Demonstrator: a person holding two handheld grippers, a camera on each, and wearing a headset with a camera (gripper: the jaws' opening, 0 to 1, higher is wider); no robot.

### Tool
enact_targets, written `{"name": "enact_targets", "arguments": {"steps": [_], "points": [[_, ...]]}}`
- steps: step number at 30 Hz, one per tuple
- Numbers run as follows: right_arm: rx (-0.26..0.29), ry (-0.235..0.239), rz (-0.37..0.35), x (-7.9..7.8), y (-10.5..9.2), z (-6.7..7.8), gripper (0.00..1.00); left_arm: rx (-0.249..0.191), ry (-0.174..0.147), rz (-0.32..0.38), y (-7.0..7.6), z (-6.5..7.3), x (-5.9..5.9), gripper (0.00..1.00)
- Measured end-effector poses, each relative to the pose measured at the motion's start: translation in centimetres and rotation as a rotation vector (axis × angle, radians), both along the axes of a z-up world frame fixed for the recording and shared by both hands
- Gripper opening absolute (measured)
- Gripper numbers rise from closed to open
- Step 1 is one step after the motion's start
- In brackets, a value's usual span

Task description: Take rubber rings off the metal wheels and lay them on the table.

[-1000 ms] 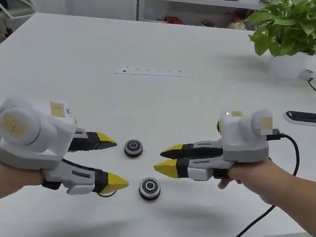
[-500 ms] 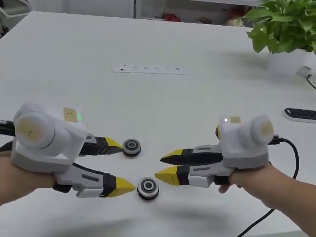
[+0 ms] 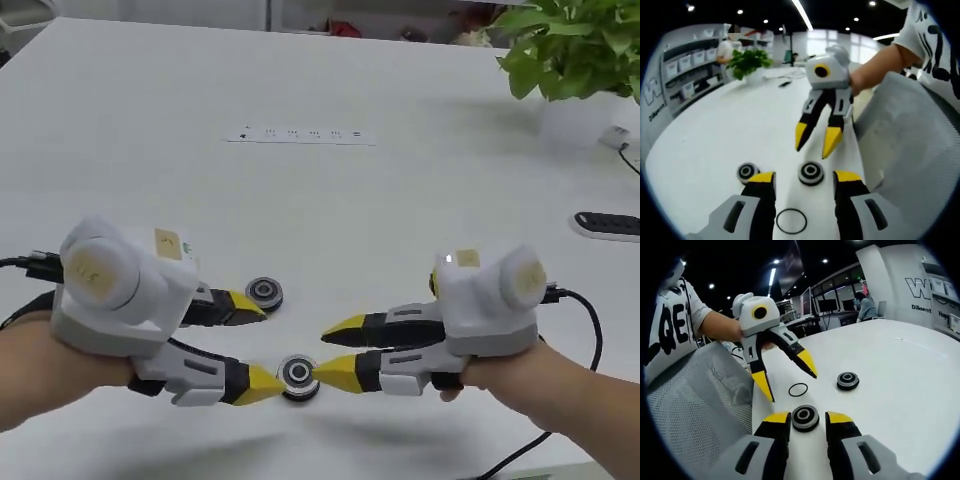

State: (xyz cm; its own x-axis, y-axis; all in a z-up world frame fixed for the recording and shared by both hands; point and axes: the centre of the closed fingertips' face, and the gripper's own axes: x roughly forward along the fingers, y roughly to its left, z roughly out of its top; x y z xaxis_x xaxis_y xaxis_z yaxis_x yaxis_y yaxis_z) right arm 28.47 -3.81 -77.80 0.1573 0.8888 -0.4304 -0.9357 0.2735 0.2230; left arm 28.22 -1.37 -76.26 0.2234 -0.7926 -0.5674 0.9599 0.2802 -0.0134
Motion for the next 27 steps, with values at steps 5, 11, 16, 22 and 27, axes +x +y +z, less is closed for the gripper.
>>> {"name": "enact_targets", "arguments": {"steps": [5,11,16,22,27], "points": [[-0.014,-0.004,0.011,-0.2,-0.2,-0.6,0.24,0.005,0.009,-0.009,-0.2,-0.5,0.1,0.46],[-0.036,-0.01,0.025,-0.4,-0.2,-1.3,0.23,0.011,0.021,-0.011,-0.4,-1.1,0.1,0.44],[-0.052,-0.014,0.04,-0.7,-0.1,-1.9,0.23,0.015,0.032,-0.02,-0.8,-1.5,-0.1,0.4],[-0.063,-0.018,0.049,-0.8,0.1,-2.3,0.22,0.017,0.04,-0.027,-1.2,-1.9,-0.2,0.38],[-0.073,-0.022,0.049,-0.7,0.0,-2.6,0.21,0.017,0.047,-0.033,-1.6,-2.2,-0.4,0.32]]}}
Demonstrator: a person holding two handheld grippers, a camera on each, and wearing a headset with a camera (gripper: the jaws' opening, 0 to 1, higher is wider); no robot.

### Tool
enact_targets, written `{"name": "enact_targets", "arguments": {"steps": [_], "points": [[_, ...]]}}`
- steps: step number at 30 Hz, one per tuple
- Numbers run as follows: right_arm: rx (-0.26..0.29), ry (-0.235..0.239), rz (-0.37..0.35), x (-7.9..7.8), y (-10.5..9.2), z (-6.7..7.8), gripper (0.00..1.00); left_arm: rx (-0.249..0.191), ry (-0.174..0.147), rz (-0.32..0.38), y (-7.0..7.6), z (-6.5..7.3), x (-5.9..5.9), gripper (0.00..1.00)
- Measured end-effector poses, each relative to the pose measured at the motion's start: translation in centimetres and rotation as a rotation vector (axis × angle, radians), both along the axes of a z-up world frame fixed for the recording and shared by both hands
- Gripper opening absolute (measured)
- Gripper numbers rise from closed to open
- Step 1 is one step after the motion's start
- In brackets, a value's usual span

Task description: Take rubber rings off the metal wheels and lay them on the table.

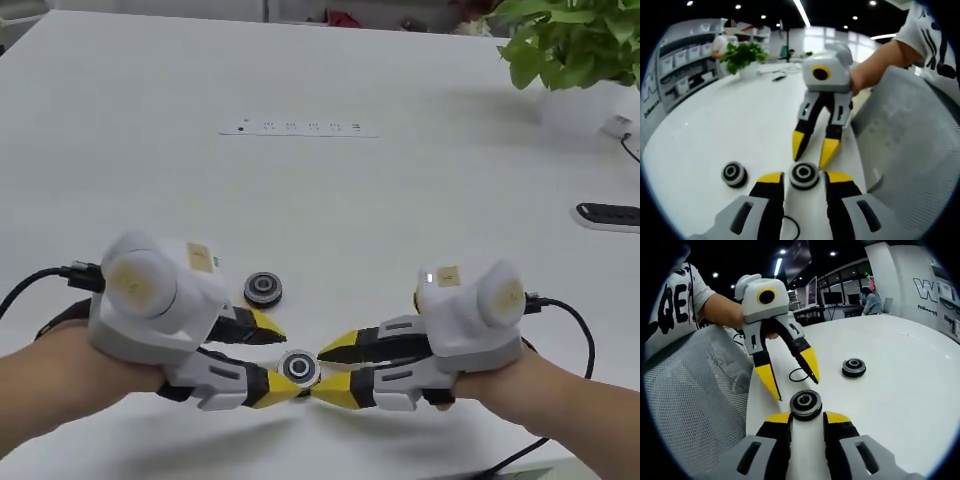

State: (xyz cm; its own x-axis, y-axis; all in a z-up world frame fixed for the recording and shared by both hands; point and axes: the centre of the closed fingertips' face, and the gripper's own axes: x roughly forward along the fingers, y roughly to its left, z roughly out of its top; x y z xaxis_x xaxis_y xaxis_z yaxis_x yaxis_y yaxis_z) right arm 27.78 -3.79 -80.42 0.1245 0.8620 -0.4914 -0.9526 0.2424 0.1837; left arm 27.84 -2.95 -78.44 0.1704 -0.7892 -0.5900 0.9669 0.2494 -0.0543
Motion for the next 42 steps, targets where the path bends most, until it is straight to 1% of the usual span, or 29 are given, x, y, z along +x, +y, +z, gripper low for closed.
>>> {"name": "enact_targets", "arguments": {"steps": [12,15,17,18,20,22,24,27,30,31,35,42], "points": [[-0.009,0.0,0.007,-0.07,-0.01,-0.41,0.18,0.008,-0.003,-0.014,-0.75,-0.53,-0.06,0.21],[-0.006,0.0,0.004,-0.02,-0.05,-0.42,0.17,0.017,-0.007,-0.009,-0.73,-0.76,-0.01,0.19],[-0.006,0.0,0.003,-0.03,-0.06,-0.4,0.17,0.012,-0.008,-0.008,-0.88,-0.77,0.04,0.18],[-0.005,-0.001,0.003,-0.03,-0.06,-0.4,0.17,0.016,-0.008,-0.011,-0.89,-0.9,-0.01,0.18],[-0.005,-0.002,0.004,-0.03,-0.05,-0.41,0.16,0.017,-0.023,-0.012,-0.9,-0.87,0.03,0.17],[-0.005,-0.003,0.005,-0.07,-0.04,-0.4,0.15,0.016,-0.031,-0.01,-0.9,-0.88,0.1,0.16],[-0.007,-0.009,0.008,-0.06,0.0,-0.47,0.14,0.012,-0.032,-0.005,-0.88,-0.89,0.12,0.16],[-0.009,-0.007,0.004,-0.07,-0.08,-0.5,0.13,0.008,-0.036,0.001,-0.91,-0.9,0.12,0.16],[-0.01,0.001,-0.002,-0.1,-0.22,-0.55,0.11,0.012,-0.053,0.004,-0.93,-0.88,0.12,0.14],[-0.011,0.001,-0.004,-0.11,-0.26,-0.56,0.09,0.016,-0.071,-0.003,-0.97,-0.88,0.17,0.14],[-0.012,0.006,-0.012,-0.08,-0.3,-0.63,0.08,0.017,-0.067,0.007,-0.89,-0.86,0.1,0.14],[-0.014,0.019,-0.022,-0.1,-0.33,-0.63,0.07,0.019,-0.079,-0.006,-0.81,-0.85,0.02,0.14]]}}
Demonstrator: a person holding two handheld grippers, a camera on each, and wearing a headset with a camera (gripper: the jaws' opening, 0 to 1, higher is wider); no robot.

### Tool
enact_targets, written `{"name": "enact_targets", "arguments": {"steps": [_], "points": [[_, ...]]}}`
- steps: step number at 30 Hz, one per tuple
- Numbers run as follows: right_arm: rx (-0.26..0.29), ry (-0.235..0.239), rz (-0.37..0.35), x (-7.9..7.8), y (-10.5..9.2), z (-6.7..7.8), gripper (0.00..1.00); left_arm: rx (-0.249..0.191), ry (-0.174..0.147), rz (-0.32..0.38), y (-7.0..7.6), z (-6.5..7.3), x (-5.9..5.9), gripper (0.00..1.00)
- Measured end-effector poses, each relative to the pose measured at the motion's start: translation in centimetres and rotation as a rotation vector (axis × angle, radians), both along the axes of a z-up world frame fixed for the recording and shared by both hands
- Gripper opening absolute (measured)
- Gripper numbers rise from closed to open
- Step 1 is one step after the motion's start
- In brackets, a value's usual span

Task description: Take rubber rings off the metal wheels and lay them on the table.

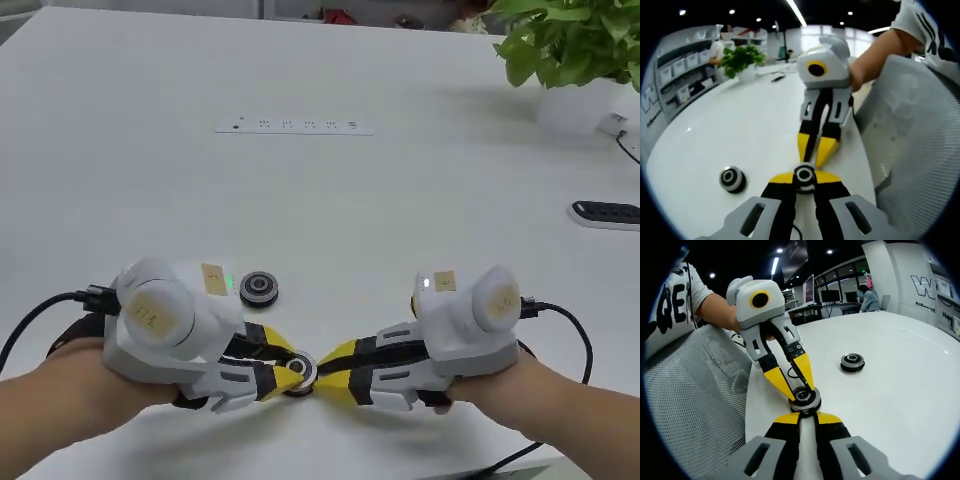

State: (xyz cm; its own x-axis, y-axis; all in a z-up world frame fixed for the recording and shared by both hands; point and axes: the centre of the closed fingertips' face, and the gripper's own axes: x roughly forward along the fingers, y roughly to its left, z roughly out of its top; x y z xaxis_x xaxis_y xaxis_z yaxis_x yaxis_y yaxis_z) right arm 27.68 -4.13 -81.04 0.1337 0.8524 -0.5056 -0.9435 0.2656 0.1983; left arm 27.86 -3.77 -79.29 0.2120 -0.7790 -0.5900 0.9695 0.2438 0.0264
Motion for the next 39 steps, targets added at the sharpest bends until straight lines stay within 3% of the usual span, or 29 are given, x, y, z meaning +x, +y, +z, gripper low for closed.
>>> {"name": "enact_targets", "arguments": {"steps": [6,9,11,20,27,39], "points": [[0.002,0.029,-0.017,0.04,-0.01,-0.01,0.06,-0.004,-0.008,0.004,-0.01,0.0,-0.03,0.14],[0.014,0.068,-0.039,0.1,0.0,0.01,0.0,-0.014,-0.001,-0.001,-0.2,0.01,-0.18,0.14],[0.01,0.064,-0.035,0.12,-0.06,-0.01,0.0,-0.007,-0.012,-0.004,-0.27,-0.02,-0.26,0.14],[0.038,0.138,-0.102,0.38,-0.12,-0.05,0.0,0.013,-0.044,-0.008,-0.2,-0.01,-0.25,0.13],[0.049,0.167,-0.127,0.42,-0.29,-0.1,0.0,0.028,-0.055,-0.014,-0.21,-0.05,-0.3,0.13],[0.063,0.177,-0.139,0.44,-0.31,0.03,0.0,0.038,-0.041,-0.02,0.07,-0.09,-0.5,0.14]]}}
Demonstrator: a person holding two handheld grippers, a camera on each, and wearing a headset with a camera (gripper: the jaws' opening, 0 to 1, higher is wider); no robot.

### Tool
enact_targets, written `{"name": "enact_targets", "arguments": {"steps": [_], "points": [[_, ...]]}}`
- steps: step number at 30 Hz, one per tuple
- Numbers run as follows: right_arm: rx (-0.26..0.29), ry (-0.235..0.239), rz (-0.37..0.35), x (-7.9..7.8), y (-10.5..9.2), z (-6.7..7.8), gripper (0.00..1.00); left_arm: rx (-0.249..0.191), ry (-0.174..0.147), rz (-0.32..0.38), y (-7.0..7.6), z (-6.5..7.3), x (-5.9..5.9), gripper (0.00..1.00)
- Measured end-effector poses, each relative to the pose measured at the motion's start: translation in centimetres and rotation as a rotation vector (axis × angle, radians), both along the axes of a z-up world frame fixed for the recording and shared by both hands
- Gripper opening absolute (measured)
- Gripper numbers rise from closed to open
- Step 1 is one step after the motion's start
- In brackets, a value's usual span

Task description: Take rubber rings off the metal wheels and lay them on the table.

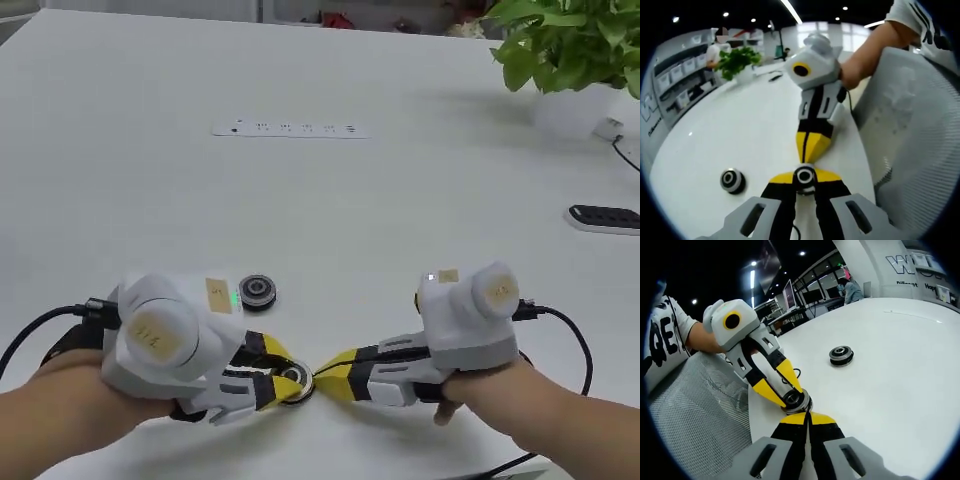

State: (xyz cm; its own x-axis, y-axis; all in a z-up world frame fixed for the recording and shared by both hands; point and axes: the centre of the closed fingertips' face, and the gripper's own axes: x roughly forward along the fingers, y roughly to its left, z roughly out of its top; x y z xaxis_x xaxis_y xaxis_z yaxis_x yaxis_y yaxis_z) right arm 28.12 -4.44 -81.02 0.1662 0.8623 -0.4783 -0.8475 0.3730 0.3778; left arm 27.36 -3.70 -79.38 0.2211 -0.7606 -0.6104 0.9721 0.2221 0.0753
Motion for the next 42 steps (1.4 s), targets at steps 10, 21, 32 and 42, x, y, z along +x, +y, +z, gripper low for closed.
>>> {"name": "enact_targets", "arguments": {"steps": [10,21,32,42], "points": [[0.064,0.048,-0.045,0.3,-0.1,0.8,0.0,0.008,-0.009,-0.005,0.0,0.0,0.0,0.13],[0.118,0.086,-0.065,0.3,0.1,1.4,0.0,0.006,-0.009,-0.005,0.0,0.0,0.0,0.13],[0.151,0.126,-0.071,0.1,0.4,1.7,0.0,0.002,-0.01,0.001,0.0,0.0,0.0,0.13],[0.156,0.136,-0.053,-0.2,0.9,1.9,0.0,0.003,-0.014,0.001,0.0,0.0,0.1,0.13]]}}
